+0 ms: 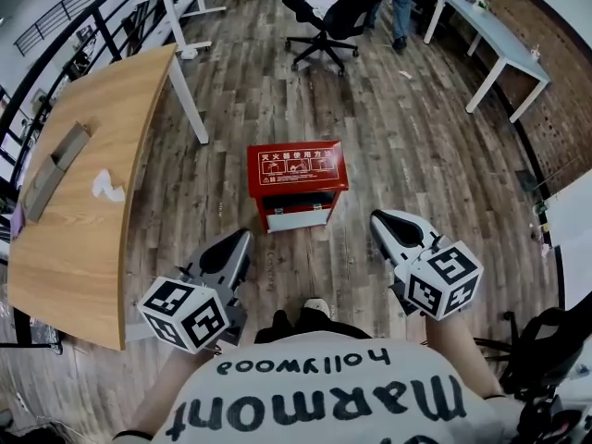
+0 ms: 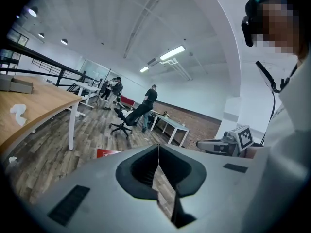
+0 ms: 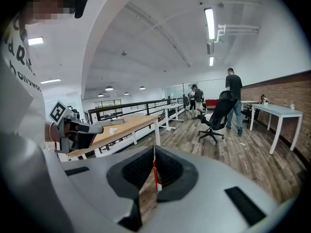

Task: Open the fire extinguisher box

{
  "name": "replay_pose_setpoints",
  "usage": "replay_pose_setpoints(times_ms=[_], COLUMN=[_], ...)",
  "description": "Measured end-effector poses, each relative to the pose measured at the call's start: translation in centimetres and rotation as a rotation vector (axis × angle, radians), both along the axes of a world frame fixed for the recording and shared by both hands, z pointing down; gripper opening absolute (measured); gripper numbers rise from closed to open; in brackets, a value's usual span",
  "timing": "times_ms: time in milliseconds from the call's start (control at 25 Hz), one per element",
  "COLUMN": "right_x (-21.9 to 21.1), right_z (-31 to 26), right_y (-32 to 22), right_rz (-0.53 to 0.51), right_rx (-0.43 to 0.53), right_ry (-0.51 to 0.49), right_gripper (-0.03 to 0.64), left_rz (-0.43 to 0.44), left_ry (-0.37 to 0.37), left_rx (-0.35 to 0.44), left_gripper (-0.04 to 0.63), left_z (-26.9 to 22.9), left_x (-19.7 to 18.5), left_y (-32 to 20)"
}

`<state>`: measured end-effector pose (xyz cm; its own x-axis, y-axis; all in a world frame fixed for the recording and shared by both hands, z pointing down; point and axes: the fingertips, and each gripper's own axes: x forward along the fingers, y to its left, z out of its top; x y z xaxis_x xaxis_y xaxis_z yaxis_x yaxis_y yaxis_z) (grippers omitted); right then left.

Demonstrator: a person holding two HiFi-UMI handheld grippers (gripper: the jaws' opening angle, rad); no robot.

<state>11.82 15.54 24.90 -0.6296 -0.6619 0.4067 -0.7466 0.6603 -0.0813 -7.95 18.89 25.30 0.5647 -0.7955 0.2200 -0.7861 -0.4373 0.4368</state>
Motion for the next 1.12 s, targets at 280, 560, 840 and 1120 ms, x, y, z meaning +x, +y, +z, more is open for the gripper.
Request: replay_pose_setpoints(times_ms=[280, 560, 840, 1120], right_x=[1.9, 3.1, 3.4, 2.5], right_z=[0.9, 2.2, 3.7, 4.9], right_y=[-3.8, -7.3, -9.8, -12.4], right_rz=[-0.045, -0.092, -0.112, -0.129], right_rx=[-0.029, -0.051, -0.088, -0.111], right_ry=[-0.003, -0.029, -0.042, -0.017], right_gripper=[0.012, 0.012, 0.012, 0.012], left_rz=[-0.029, -0.08, -0.125, -0.113], left_ry=[0.0, -0.016, -0.044, -0.032], left_rx=[-0.017, -0.025, -0.055, -0.098], left_gripper=[0.008, 0.008, 0.008, 0.008], left_z=[0.4, 1.1, 1.8, 3.5], left_x=[2.1, 3.5, 3.2, 3.0], left_y=[-3.7, -6.5, -7.8, -11.0])
